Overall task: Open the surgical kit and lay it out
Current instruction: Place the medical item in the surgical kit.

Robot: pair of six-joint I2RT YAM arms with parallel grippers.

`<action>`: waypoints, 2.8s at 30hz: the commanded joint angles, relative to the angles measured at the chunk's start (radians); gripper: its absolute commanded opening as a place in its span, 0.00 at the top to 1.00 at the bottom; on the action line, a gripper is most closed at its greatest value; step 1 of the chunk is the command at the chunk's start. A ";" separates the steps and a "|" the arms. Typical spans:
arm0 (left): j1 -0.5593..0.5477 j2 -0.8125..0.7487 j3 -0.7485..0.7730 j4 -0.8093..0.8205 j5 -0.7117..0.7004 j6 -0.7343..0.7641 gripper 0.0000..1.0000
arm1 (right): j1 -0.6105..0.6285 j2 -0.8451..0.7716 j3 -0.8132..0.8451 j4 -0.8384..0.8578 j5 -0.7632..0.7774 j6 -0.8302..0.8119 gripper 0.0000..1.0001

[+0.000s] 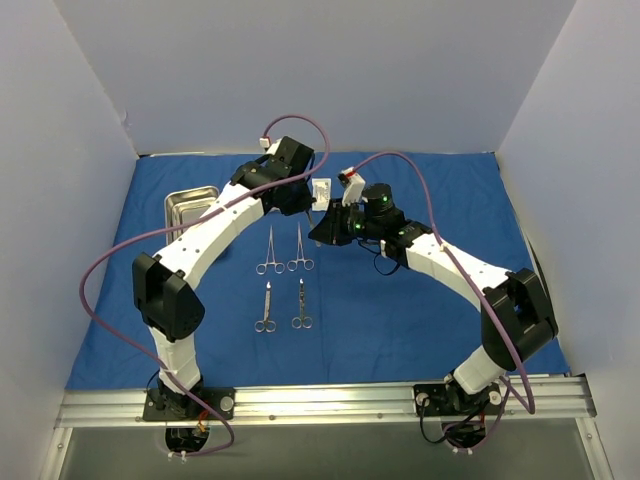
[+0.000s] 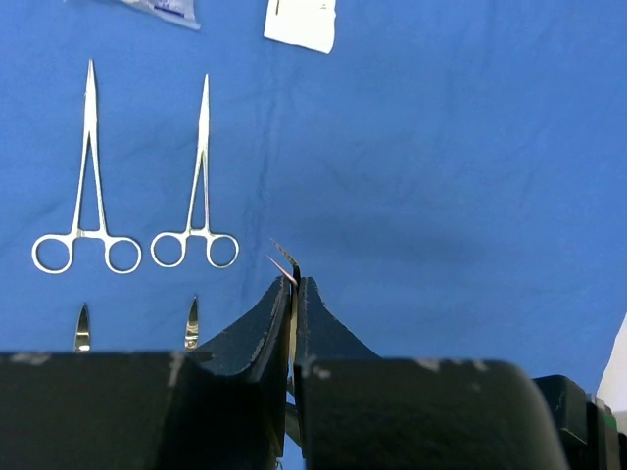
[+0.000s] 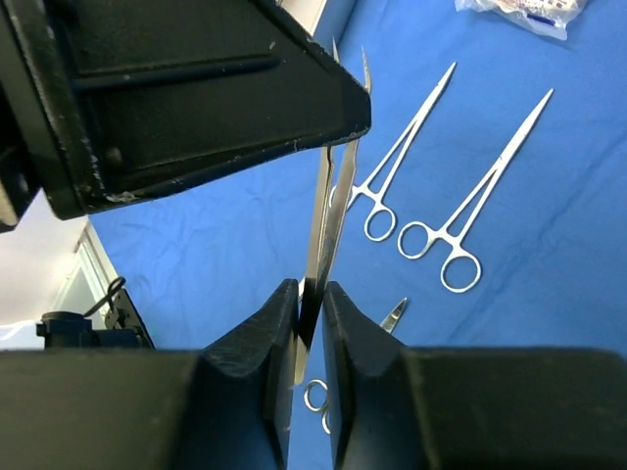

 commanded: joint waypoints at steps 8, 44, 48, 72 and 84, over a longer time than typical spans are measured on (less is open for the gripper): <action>0.001 -0.101 -0.048 0.185 0.028 0.059 0.92 | -0.027 0.000 0.028 0.072 -0.081 0.030 1.00; 0.267 -0.335 -0.478 1.164 1.006 -0.002 0.44 | -0.176 0.006 -0.023 1.052 -0.524 0.768 1.00; 0.268 -0.337 -0.470 1.167 0.992 -0.004 0.66 | -0.176 0.007 -0.023 1.003 -0.524 0.728 1.00; 0.077 -0.247 -0.156 0.400 0.274 0.076 0.98 | -0.037 -0.184 0.272 -0.338 0.264 -0.281 0.38; 0.017 -0.089 0.090 0.058 0.107 0.024 0.98 | 0.165 -0.204 0.263 -0.363 0.665 -0.421 0.38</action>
